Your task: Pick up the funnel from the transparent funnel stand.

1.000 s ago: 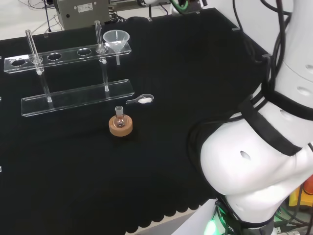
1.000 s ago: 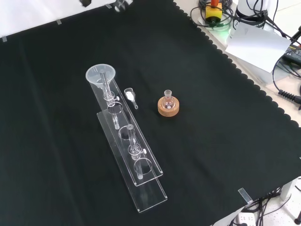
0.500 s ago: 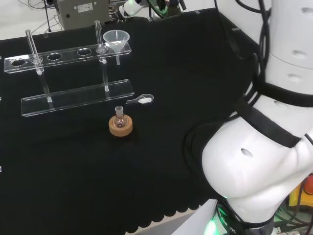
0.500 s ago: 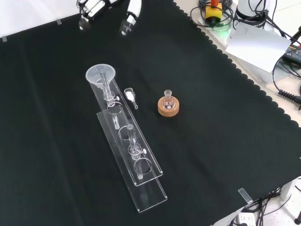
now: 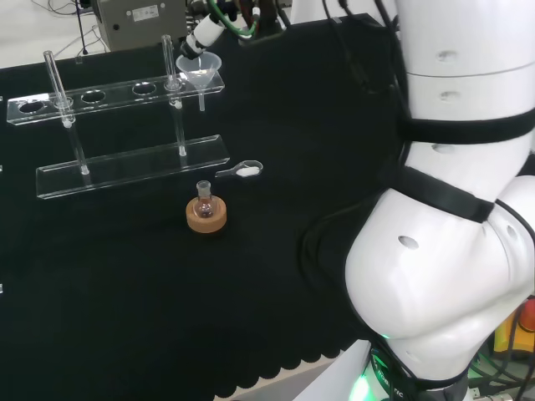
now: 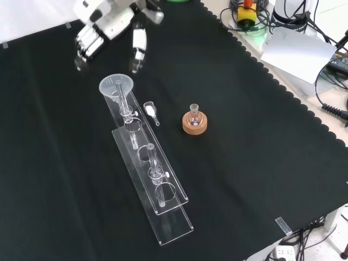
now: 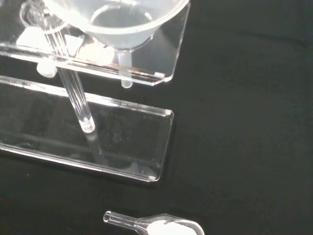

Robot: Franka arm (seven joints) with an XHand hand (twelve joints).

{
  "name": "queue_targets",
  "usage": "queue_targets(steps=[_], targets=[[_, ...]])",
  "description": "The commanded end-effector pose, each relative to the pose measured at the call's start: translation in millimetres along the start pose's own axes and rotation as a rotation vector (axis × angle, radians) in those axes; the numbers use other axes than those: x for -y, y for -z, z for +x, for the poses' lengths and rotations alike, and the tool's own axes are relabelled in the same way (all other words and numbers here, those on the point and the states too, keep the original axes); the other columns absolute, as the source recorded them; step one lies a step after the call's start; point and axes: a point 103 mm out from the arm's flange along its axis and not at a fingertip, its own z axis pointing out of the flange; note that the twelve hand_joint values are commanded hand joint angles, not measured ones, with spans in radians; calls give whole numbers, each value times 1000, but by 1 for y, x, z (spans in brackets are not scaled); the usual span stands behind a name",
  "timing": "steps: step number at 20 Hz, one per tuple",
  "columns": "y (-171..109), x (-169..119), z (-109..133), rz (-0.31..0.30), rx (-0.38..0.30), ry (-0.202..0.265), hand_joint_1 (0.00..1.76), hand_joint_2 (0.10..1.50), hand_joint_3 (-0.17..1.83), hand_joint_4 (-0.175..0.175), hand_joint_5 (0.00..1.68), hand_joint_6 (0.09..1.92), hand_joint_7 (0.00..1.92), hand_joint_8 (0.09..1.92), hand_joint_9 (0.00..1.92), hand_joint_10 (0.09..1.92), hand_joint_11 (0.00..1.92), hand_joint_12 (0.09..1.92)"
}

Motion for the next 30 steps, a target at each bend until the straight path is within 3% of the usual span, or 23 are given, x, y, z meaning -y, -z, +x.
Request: queue_targets(steps=[1, 11, 16, 24, 25, 30], targets=[[-14, -16, 21, 97, 48, 13, 409, 765, 287, 20, 9, 87, 0, 389, 45, 811, 92, 1576], [-18, -10, 30, 84, 98, 33, 470, 738, 287, 6, 45, 87, 0, 452, 92, 846, 196, 1562], [-19, -8, 34, 73, 166, 29, 522, 734, 289, 5, 55, 87, 0, 468, 96, 844, 198, 1554], [-21, -11, 35, 118, 219, -7, 641, 728, 295, 8, 85, 87, 0, 456, 89, 842, 190, 1544], [-21, -12, 35, 122, 226, -36, 647, 728, 297, 10, 90, 87, 0, 455, 89, 842, 191, 1542], [-23, -16, 33, 127, 231, -26, 668, 712, 341, 16, 157, 87, 0, 521, 113, 839, 199, 1527]])
